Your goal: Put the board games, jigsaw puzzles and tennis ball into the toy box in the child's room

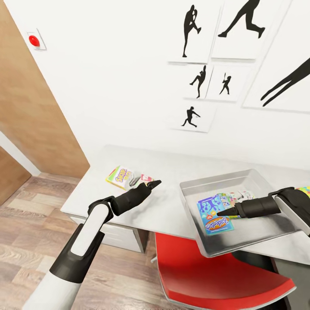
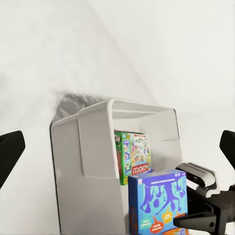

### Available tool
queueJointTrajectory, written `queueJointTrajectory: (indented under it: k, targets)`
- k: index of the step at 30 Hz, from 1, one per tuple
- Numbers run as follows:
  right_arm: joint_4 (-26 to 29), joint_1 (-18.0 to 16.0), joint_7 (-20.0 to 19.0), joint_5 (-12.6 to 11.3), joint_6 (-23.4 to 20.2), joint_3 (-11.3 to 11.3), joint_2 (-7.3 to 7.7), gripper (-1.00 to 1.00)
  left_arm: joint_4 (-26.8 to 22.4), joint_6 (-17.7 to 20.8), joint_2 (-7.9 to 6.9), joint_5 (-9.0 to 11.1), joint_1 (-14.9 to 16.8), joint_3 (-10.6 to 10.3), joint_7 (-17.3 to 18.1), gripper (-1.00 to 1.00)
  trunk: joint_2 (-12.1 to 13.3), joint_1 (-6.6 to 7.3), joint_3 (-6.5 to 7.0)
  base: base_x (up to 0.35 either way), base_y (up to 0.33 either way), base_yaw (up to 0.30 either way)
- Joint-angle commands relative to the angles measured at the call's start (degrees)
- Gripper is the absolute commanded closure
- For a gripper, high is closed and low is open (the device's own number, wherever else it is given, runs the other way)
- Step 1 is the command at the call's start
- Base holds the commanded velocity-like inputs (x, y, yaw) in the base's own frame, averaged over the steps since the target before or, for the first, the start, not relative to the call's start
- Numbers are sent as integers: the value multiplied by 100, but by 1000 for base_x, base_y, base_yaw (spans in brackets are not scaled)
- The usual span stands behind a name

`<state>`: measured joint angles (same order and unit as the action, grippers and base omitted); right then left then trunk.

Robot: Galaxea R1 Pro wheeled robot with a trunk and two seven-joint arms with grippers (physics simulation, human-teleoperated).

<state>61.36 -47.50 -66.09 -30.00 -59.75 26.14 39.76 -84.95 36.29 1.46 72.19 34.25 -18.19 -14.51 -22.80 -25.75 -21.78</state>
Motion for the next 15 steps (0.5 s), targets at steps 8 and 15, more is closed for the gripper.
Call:
queueJointTrajectory:
  k: [8,15]
  targets:
    - [-1,-13,-18,-15,-25,-2,5,100,-292,18,42,70,7,-30,-53,-100,-11,-3,-42,0,0,0]
    - [-1,-14,-18,-15,-25,-9,5,100,-493,123,70,156,5,-40,-41,-100,-11,-3,-51,0,0,0]
